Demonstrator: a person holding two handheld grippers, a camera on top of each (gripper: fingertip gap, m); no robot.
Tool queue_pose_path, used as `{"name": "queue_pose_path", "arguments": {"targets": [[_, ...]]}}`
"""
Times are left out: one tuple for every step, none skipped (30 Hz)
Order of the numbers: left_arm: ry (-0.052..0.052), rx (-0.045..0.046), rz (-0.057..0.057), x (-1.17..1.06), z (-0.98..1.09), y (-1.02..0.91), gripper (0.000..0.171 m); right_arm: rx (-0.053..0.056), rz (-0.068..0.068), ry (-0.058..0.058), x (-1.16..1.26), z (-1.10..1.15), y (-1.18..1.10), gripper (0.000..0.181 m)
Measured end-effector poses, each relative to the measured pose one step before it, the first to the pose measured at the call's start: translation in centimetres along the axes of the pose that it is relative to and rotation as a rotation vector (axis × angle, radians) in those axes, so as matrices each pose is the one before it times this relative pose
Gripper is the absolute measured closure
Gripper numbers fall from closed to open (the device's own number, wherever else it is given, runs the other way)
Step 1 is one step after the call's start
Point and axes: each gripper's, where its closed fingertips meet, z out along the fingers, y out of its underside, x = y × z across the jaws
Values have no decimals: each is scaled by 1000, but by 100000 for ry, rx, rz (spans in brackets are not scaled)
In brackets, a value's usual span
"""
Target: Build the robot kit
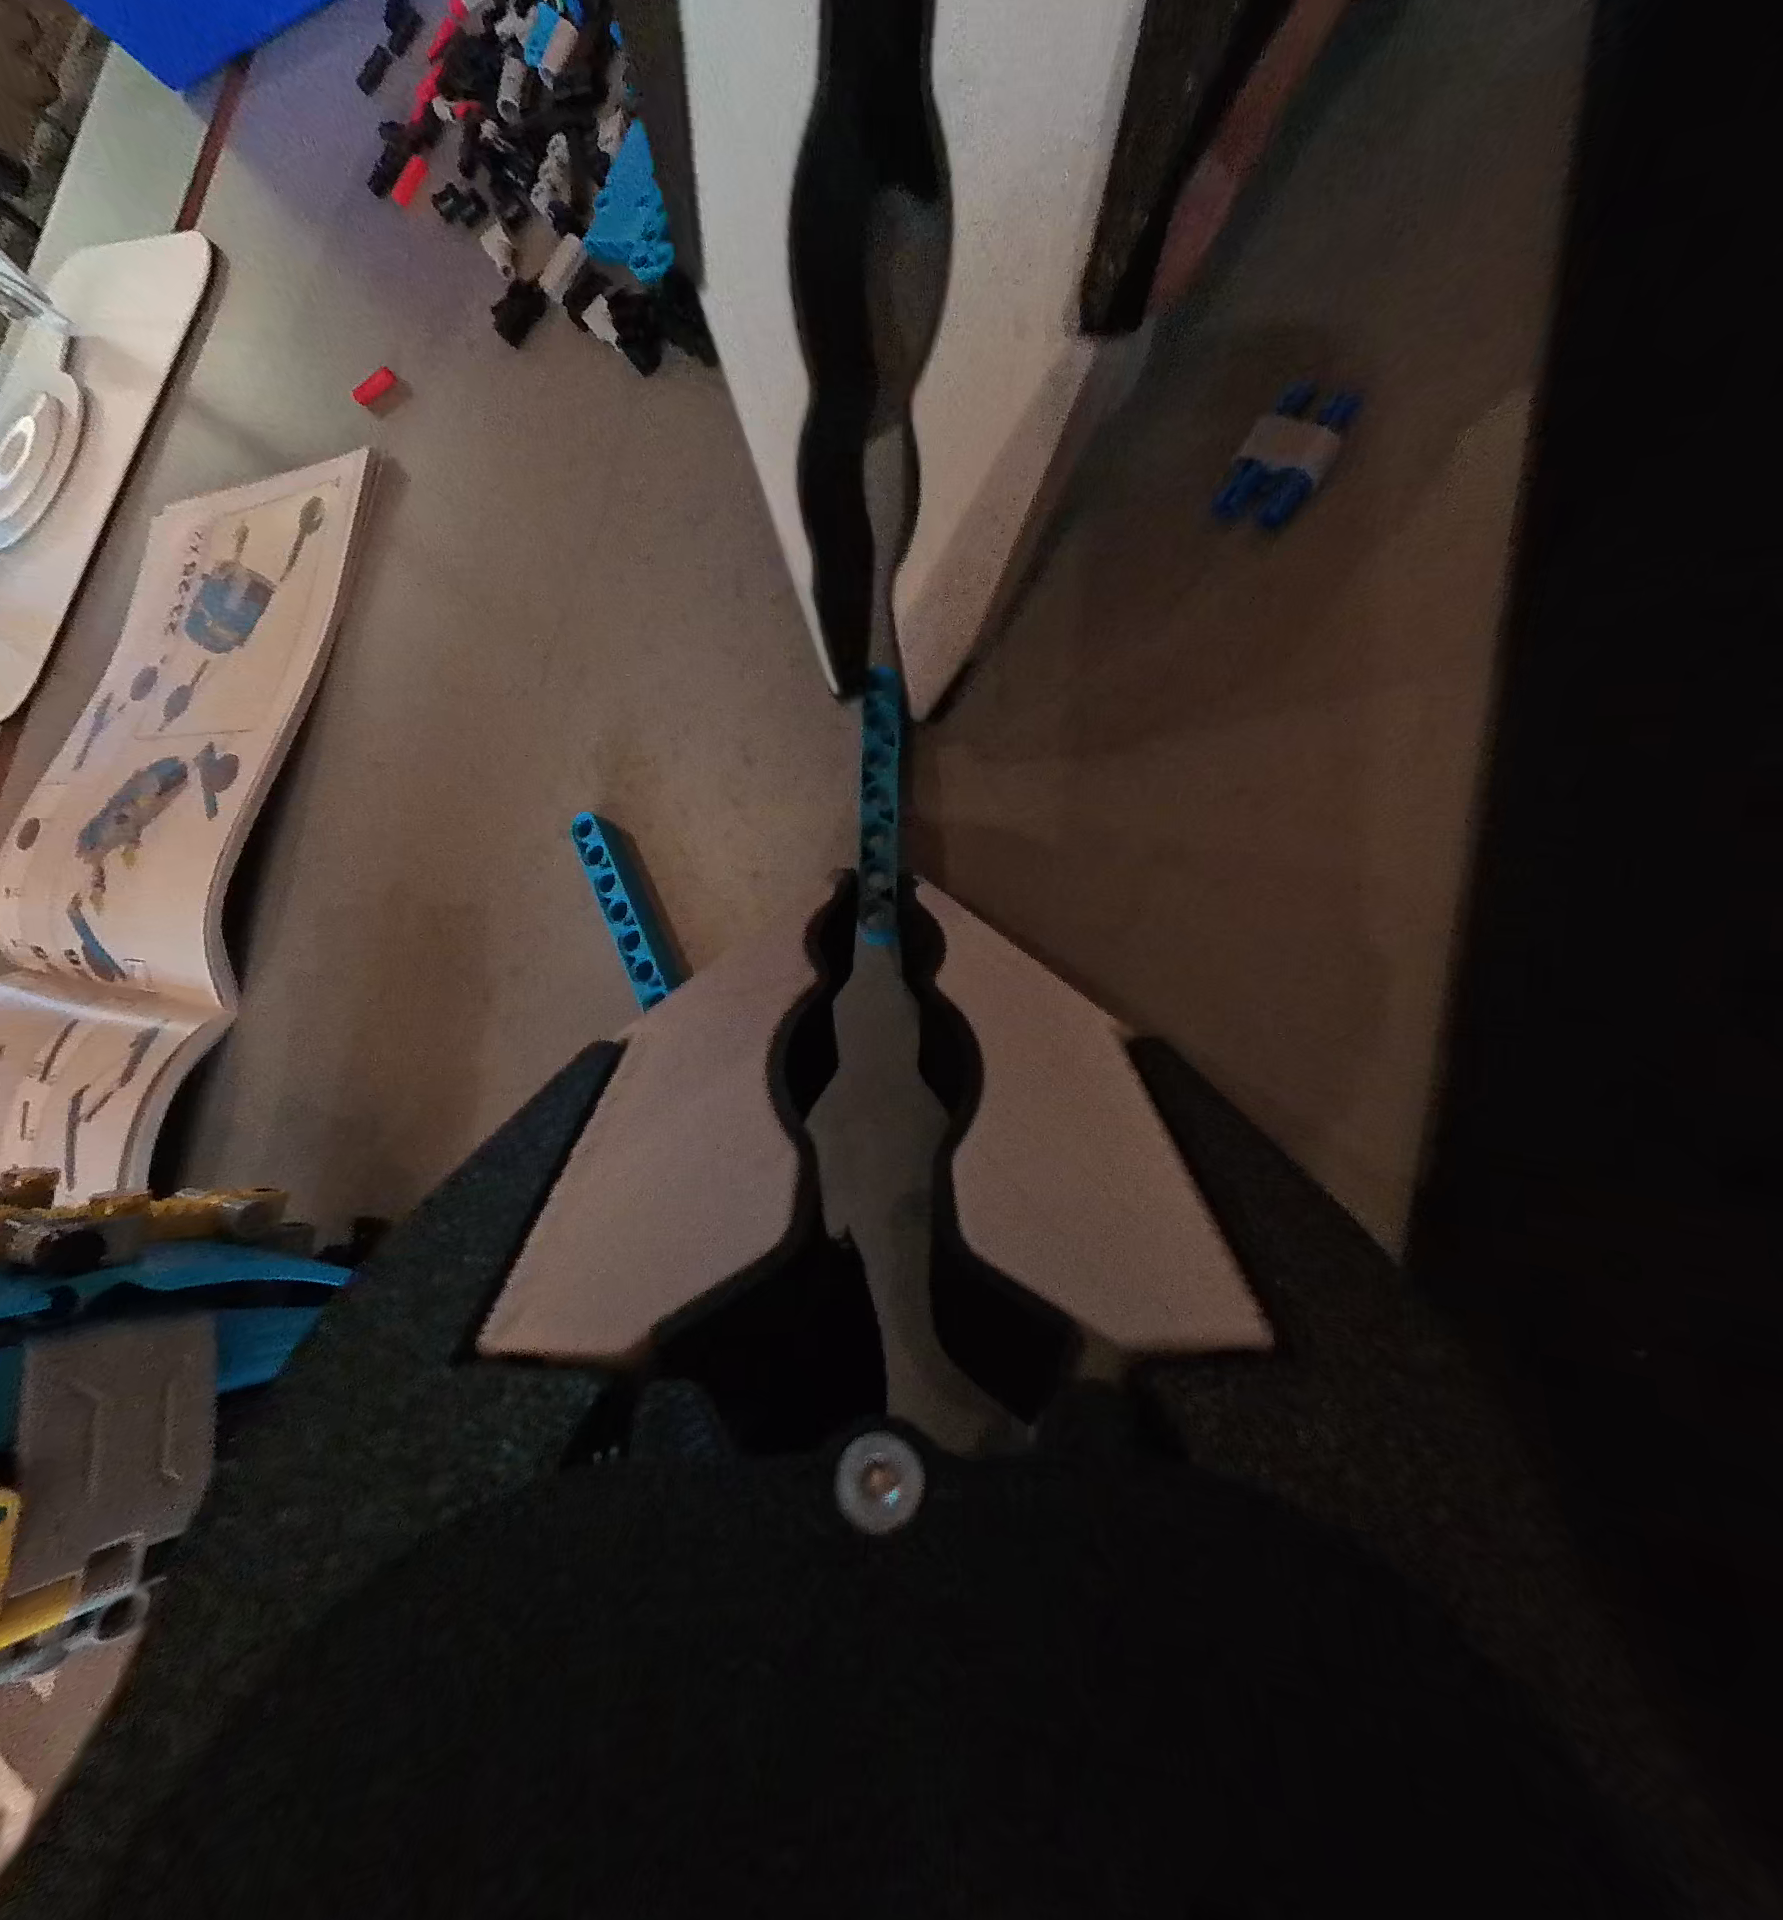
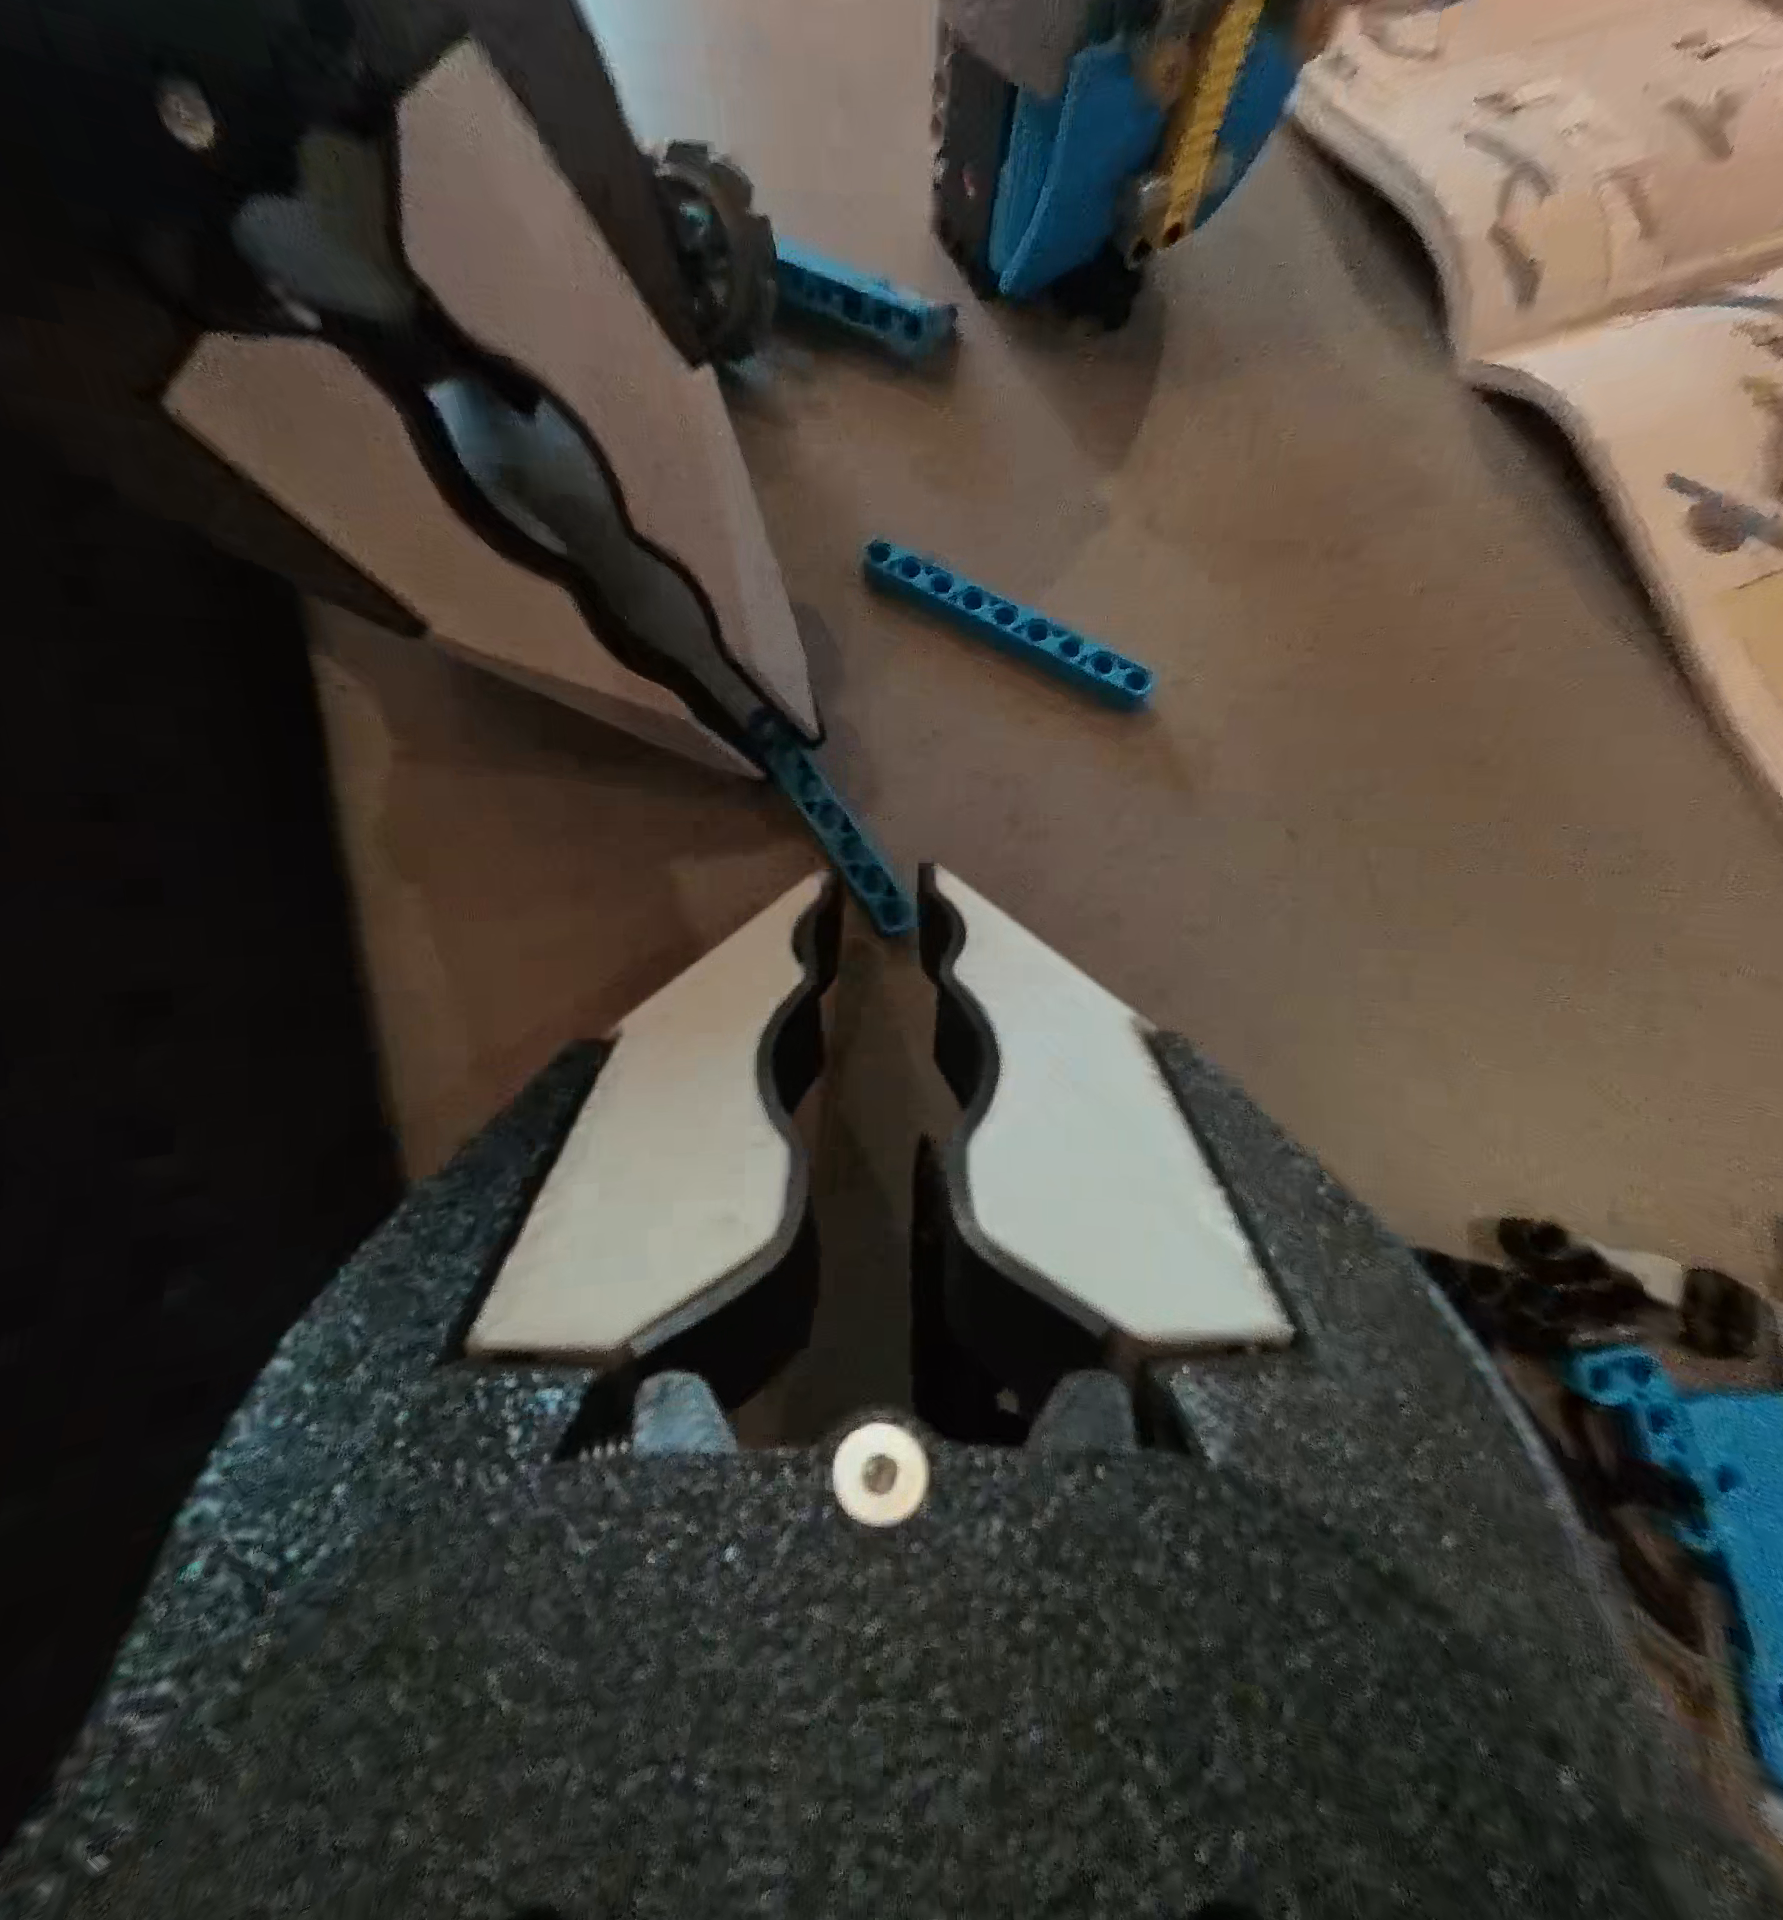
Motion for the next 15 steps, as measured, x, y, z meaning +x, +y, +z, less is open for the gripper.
{"name": "queue_pose_path", "arguments": {"targets": [[-223, -18, 826, -5, 3, -22, 164, -3039, -557, -2286, -296, 327, 421, 167], [-47, -5, 458, 17, -5, -29, 164, 83, -378, 746, 145, 1, -119, 170], [208, 412, 435, 78, -33, -75, 164, -342, -1066, 64, 1, -61, -33, 174], [727, 434, -4, 144, -40, -46, 164, -1021, -1235, 116, 3, -5, 111, 174], [669, 185, -840, 100, -37, 24, 164, -356, -1052, -471, -108, -5, 21, 174], [124, 260, -1730, -47, -78, 29, 163, -603, -711, -708, -141, 36, 68, 174], [-220, 390, -2679, -148, -149, 14, 160, -771, -621, 273, -2, 52, 92, 173], [-20, 348, -3101, -197, -236, 13, 156, -191, -884, 662, 9, 1, -18, 174], [585, 438, -2960, -113, -289, 34, 156, -229, -896, 720, 4, 1, -5, 173], [888, 398, -2630, -58, -303, 61, 156, -117, -638, 580, -8, 7, -3, 174], [553, 249, -2213, -82, -283, 92, 155, 3, -209, 233, -34, 15, -13, 174], [75, 319, -1792, -112, -245, 62, 155, 52, 149, 53, -8, -3, -1, 174], [88, 417, -1444, -69, -201, 14, 155, 256, 321, -183, -22, -5, -8, 174], [415, 410, -1307, 6, -141, -15, 155, 379, 674, 133, 35, -6, -40, 173], [469, 466, -1294, 54, -112, -46, 155, 966, 1072, -21, 4, -55, -172, 169]]}}
